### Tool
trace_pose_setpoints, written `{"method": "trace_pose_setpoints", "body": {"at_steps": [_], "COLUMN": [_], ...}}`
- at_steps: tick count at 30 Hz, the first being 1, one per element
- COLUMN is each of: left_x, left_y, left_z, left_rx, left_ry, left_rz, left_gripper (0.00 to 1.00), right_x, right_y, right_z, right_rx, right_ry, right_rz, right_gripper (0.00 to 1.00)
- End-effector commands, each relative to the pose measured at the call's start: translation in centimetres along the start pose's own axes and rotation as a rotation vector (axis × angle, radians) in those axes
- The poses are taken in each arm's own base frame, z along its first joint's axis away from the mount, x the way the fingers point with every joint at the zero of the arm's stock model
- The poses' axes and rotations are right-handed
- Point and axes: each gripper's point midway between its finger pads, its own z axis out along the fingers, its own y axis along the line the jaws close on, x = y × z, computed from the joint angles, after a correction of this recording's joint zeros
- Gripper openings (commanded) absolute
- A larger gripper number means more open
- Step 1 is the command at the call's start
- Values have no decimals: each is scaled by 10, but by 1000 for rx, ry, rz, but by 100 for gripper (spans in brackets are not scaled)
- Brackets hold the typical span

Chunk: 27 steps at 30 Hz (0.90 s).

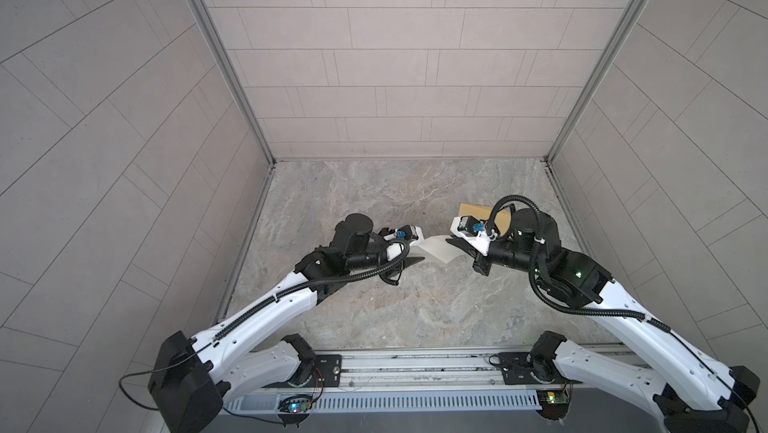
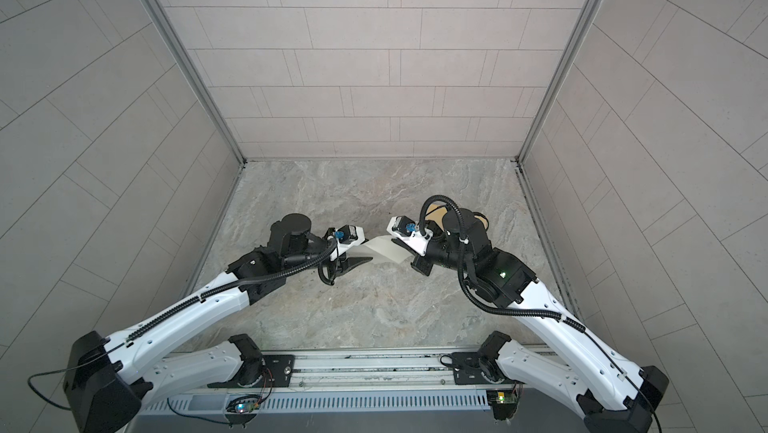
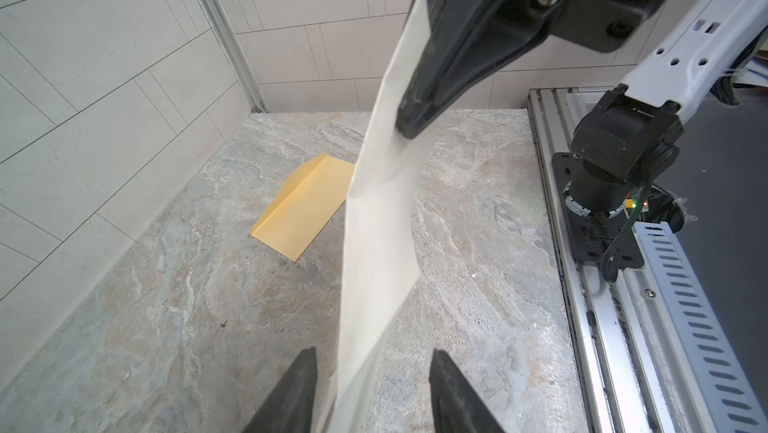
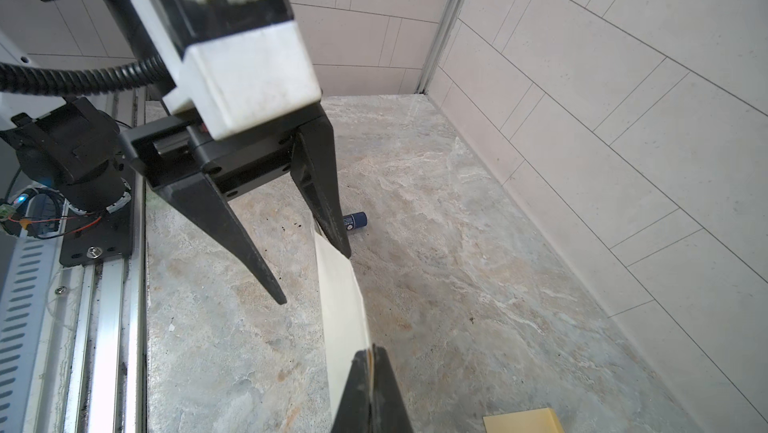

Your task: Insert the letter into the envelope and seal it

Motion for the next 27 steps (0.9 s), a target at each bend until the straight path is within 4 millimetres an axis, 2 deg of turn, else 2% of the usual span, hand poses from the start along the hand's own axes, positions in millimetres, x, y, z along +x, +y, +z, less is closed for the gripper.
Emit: {"method": "trace_pose_setpoints", "body": {"at_steps": [1,9,11,12,15,17,19,24,27], "left_x": [4,4,2,1,-5,-9,-12,-20,-25], "left_y": [-2,-3,-4,-5,-6,-6,-5,-3,-3], "left_z": [1,2,3,3,3,2,1,-3,-5], "left_rx": [6,8,14,20,27,26,19,4,2], "left_ry": [13,16,7,2,-28,-48,-60,-96,-116], "left_rz": [10,9,10,7,0,-3,-9,-31,-39], "left_gripper": [44,11,1,0,0,0,0,0,0], "right_x": [-9,-12,-12,-12,-10,-9,-8,-13,-15], "right_y": [-5,-8,-8,-8,-13,-18,-22,-30,-29], "right_z": [-8,-8,-7,-7,-8,-11,-16,-28,-31], "right_rx": [33,42,45,48,78,110,138,204,205], "right_ry": [-15,-27,-29,-28,-16,-7,-3,-26,-43], "right_rz": [-28,-17,-16,-14,-14,-17,-22,-25,-24], "right_gripper": [0,0,4,6,22,40,52,72,76]}}
